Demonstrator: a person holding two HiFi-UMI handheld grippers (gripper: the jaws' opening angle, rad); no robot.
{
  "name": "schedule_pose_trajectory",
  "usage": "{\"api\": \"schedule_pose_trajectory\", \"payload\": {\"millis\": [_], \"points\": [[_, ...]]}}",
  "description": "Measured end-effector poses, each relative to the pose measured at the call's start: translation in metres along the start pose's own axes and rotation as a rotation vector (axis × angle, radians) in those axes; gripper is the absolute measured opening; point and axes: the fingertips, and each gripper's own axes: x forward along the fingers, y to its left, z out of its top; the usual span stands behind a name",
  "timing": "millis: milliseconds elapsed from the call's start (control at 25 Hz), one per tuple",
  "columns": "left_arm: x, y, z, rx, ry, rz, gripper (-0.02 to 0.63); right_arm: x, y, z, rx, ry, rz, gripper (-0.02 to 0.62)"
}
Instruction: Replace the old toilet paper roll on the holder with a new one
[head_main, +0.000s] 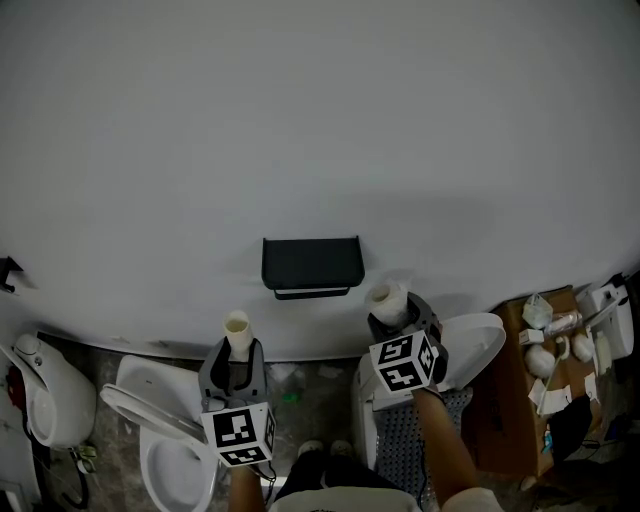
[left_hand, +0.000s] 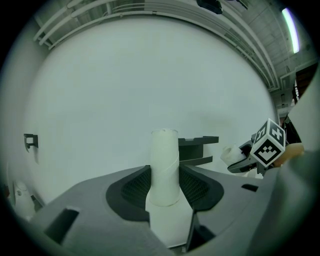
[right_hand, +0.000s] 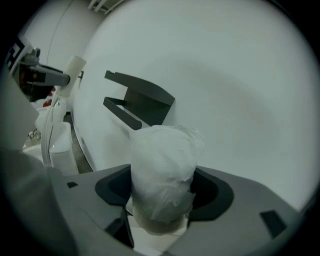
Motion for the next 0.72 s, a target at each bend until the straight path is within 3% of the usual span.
{"api": "schedule_pose_trajectory", "payload": {"millis": [440, 720], "points": [[-0.008, 0.010, -0.002, -0.013, 0.000, 0.010, 0.175, 0.015, -0.003, 0.005, -0.478, 0.162, -0.069, 0.310], [-0.014, 0.013, -0.004, -0.014, -0.001, 0.011, 0.175, 0.019, 0.005, 0.015, -0.665, 0.190, -0.105, 0.310]]}}
